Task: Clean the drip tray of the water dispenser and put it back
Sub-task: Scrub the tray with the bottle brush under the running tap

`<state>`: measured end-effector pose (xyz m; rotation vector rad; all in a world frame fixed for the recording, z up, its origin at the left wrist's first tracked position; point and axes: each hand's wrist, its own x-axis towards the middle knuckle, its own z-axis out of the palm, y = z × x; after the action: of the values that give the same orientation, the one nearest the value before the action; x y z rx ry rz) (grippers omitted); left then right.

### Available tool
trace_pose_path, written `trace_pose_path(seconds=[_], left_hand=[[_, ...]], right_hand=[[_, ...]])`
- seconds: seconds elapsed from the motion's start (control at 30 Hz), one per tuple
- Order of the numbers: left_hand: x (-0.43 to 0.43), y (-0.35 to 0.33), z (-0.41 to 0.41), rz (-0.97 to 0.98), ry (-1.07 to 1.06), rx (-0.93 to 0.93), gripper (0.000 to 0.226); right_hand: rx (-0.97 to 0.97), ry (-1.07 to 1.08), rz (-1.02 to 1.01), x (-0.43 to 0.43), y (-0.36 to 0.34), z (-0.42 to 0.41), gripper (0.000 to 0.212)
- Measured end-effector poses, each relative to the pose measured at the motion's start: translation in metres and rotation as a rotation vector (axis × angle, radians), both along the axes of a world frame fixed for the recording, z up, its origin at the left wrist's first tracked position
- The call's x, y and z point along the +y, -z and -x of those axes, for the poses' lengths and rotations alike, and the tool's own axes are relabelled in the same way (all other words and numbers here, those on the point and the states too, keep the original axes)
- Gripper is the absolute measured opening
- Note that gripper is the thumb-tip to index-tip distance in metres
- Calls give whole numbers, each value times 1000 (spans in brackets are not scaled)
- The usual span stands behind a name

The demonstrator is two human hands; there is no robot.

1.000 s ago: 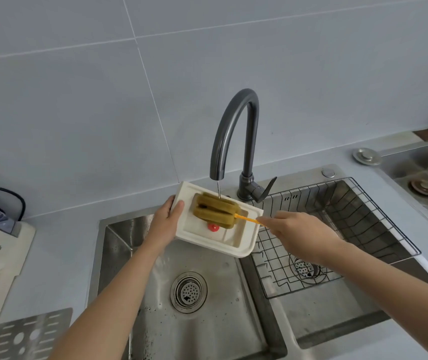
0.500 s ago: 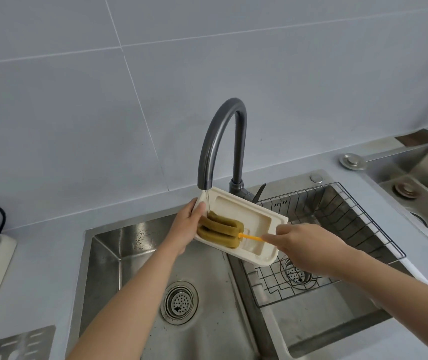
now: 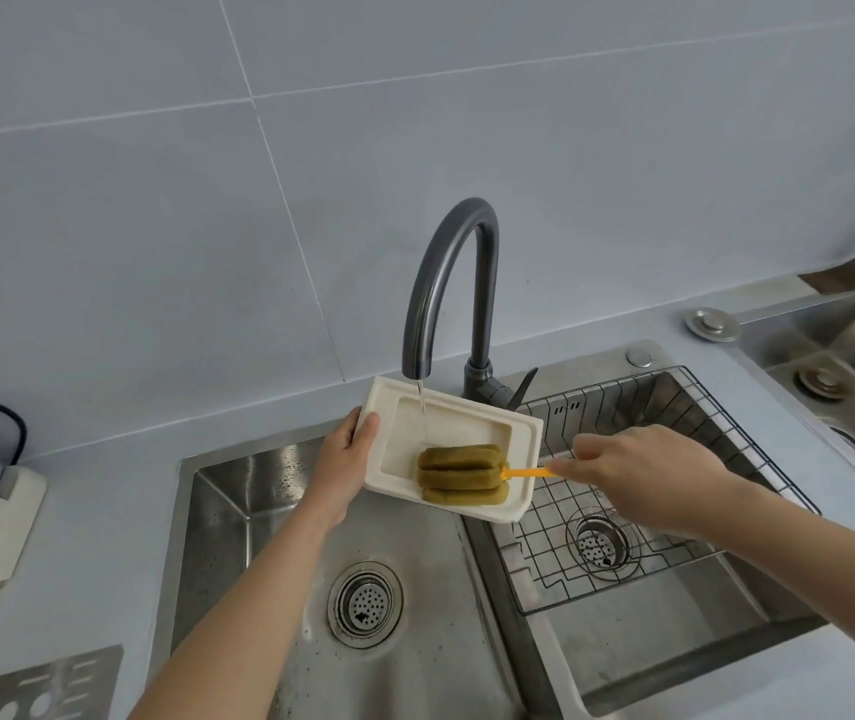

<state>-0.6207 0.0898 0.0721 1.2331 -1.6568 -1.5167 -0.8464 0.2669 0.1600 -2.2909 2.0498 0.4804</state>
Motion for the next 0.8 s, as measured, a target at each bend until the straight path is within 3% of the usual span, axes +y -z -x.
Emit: trace_pose_path(seconds=[0.2,0.47,0.67,0.8], left_hand=[[-7,-3,-20,-27,-111,24,18],[-9,-4,-29,68,-181,-26,18],[-10,-4,-33,140,-171,-47,19],[-10,1,-40,172,-124,-124,15]], right_hand=[[-156,95,43,0,-5,5,45],[-215,86,40,-9,6,-17,43],[-78,123,23,-13,14,-19,58],[-19,96,15,-15,8,-10,56]])
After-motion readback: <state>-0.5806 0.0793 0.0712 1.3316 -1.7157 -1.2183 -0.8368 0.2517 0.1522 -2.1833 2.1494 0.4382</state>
